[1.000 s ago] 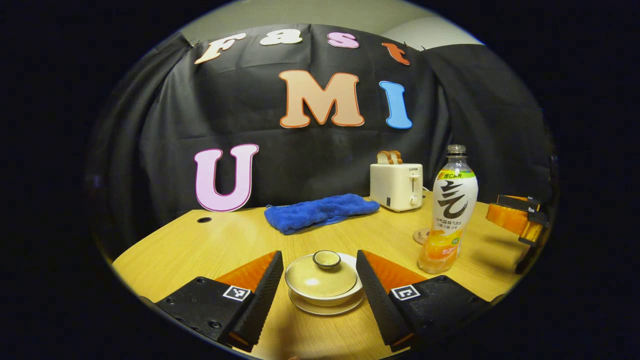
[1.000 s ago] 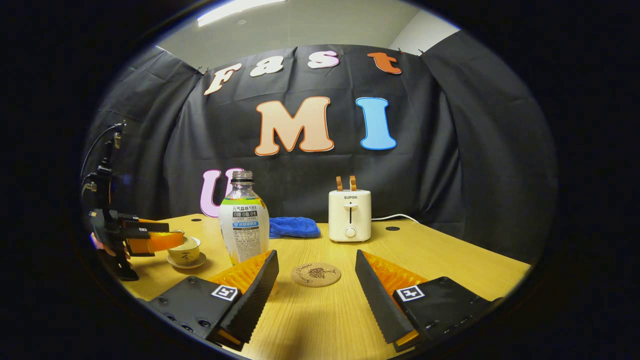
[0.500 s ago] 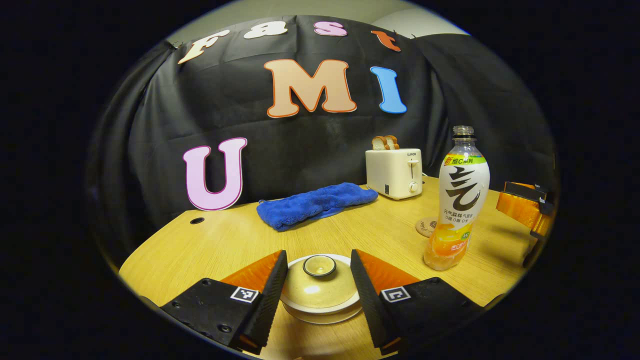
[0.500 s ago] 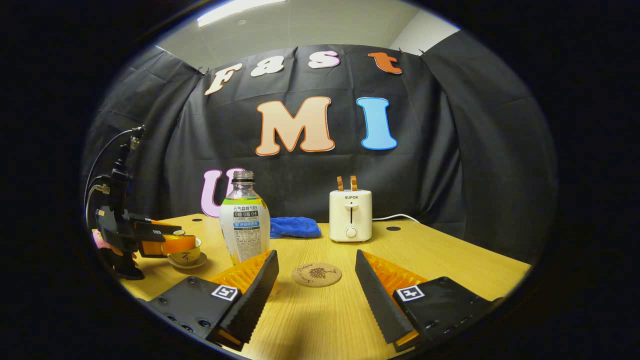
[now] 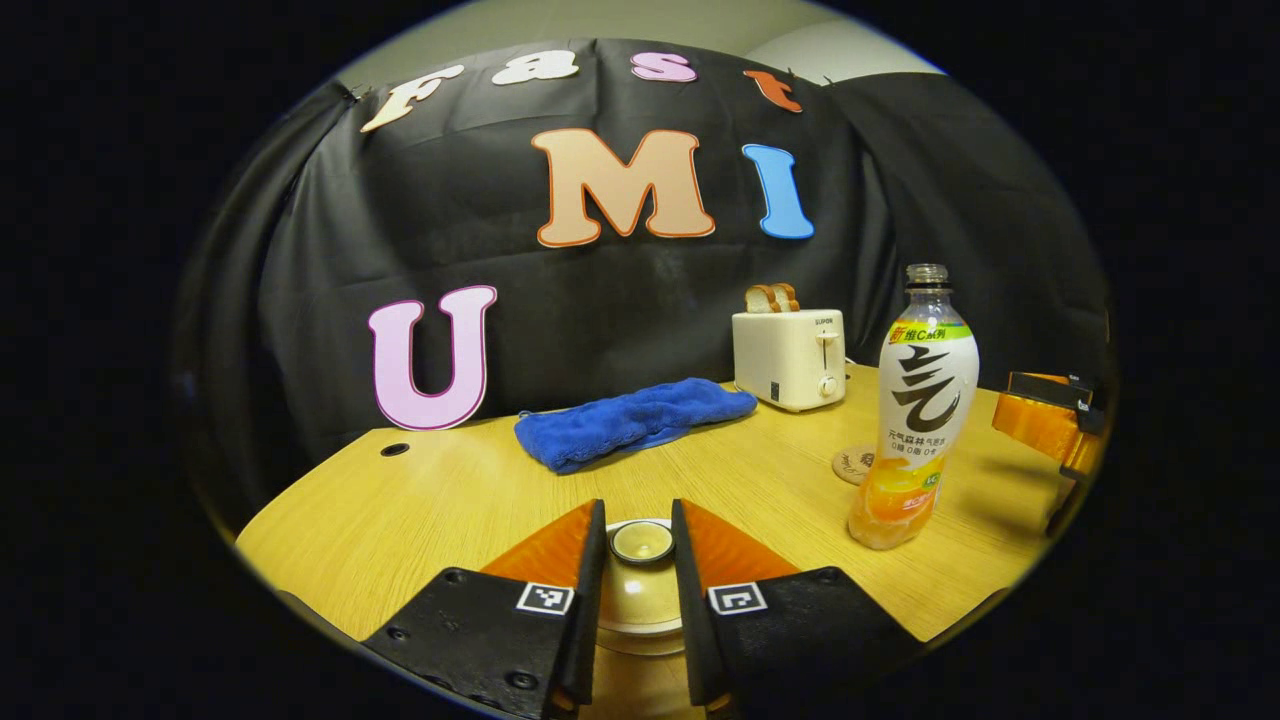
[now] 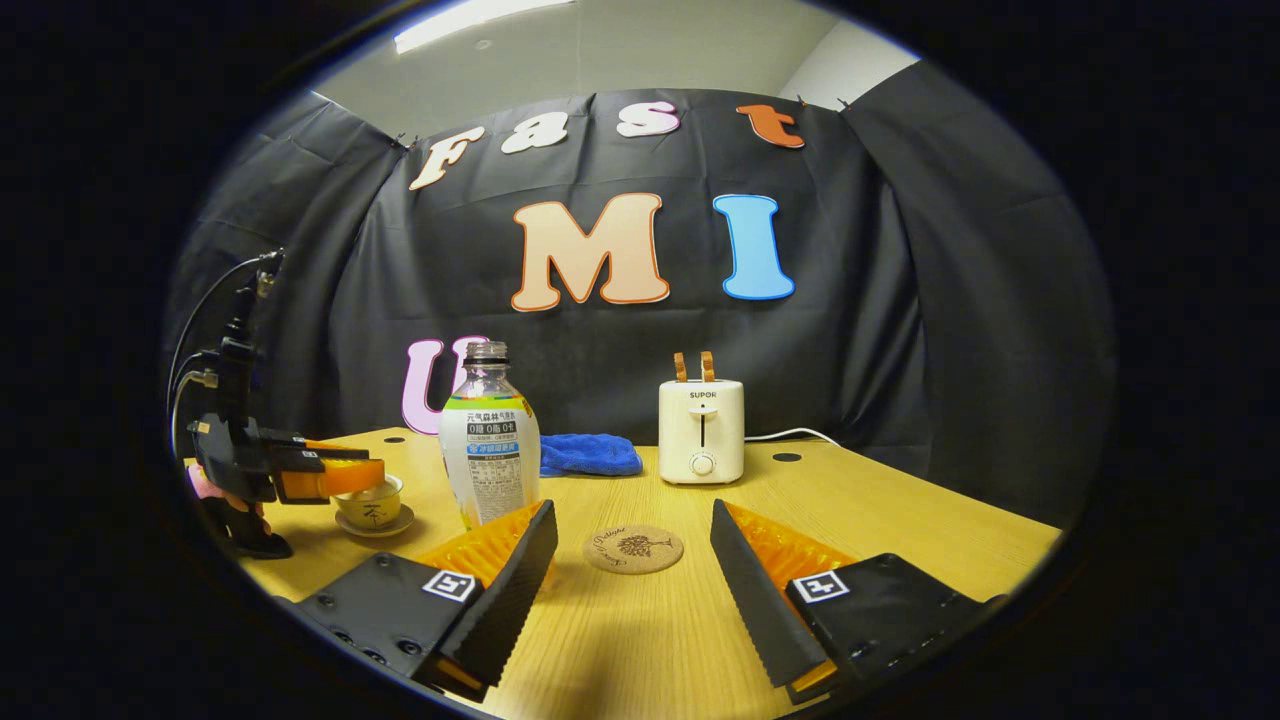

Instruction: Open the teacup lid with one hand, grasp the water bottle and pour water into the teacup with the other hand; after pouring, place the water bottle on the coaster and then close the teacup lid.

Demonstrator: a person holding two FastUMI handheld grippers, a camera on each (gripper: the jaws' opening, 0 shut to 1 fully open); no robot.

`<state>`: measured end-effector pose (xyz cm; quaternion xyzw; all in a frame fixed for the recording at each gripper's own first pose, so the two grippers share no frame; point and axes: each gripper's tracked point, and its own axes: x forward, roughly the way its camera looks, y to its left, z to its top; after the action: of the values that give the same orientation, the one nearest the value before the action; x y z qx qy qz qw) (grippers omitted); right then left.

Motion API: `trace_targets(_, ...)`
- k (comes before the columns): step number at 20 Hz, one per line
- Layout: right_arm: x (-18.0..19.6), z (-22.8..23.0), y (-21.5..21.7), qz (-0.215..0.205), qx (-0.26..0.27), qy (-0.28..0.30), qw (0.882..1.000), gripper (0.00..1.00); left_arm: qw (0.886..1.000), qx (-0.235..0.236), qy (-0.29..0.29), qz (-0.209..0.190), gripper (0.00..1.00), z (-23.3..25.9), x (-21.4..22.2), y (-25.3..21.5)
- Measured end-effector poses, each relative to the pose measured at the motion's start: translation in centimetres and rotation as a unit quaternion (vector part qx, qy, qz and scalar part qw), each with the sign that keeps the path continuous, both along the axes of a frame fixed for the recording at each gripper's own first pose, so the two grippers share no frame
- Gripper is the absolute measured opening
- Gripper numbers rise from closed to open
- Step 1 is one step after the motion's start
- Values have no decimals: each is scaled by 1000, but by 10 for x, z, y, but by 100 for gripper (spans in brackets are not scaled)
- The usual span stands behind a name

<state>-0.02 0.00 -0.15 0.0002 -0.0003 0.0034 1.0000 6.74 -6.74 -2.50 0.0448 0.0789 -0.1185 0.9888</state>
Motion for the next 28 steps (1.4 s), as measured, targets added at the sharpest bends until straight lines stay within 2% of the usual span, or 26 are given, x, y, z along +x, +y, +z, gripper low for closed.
trace_targets(2,0,0,0,0,0,0,1000,94,1000,-1,-1,0,31,0,0,0)
trace_targets(4,0,0,0,1,0,0,1000,94,1000,-4,-7,4,32,3,1,3)
trace_targets(6,-1,0,0,1,0,0,1000,94,1000,-9,-13,8,29,5,0,4)
trace_targets(7,0,1,1,2,0,0,1000,98,1000,-12,-17,9,29,6,-1,4)
trace_targets(10,0,0,1,3,0,0,1000,95,999,-24,-33,19,29,12,-3,10)
trace_targets(13,-1,1,1,3,0,0,1000,100,997,-40,-49,32,29,17,-4,16)
trace_targets(15,-1,1,1,4,0,0,1000,94,996,-50,-60,40,28,20,-6,21)
trace_targets(16,-1,0,1,5,0,0,1000,98,996,-51,-63,44,28,21,-8,23)
trace_targets(17,-1,0,1,5,0,0,1000,94,995,-51,-65,48,29,21,-10,26)
trace_targets(18,-1,0,1,5,0,0,1000,98,995,-52,-69,49,28,22,-12,28)
trace_targets(19,-1,1,1,5,0,1,1000,94,995,-52,-72,52,28,24,-14,30)
trace_targets(20,-1,1,1,5,0,0,1000,98,994,-52,-74,55,29,24,-16,34)
trace_targets(21,-1,1,1,5,0,1,1000,94,994,-51,-75,60,29,24,-18,37)
trace_targets(22,-1,1,1,5,0,0,1000,98,994,-50,-76,65,28,24,-20,41)
trace_targets(23,-1,1,1,5,0,1,1000,94,993,-49,-76,71,28,24,-22,44)
trace_targets(28,-1,0,5,15,0,1,1000,94,990,-45,-78,110,28,24,-32,67)
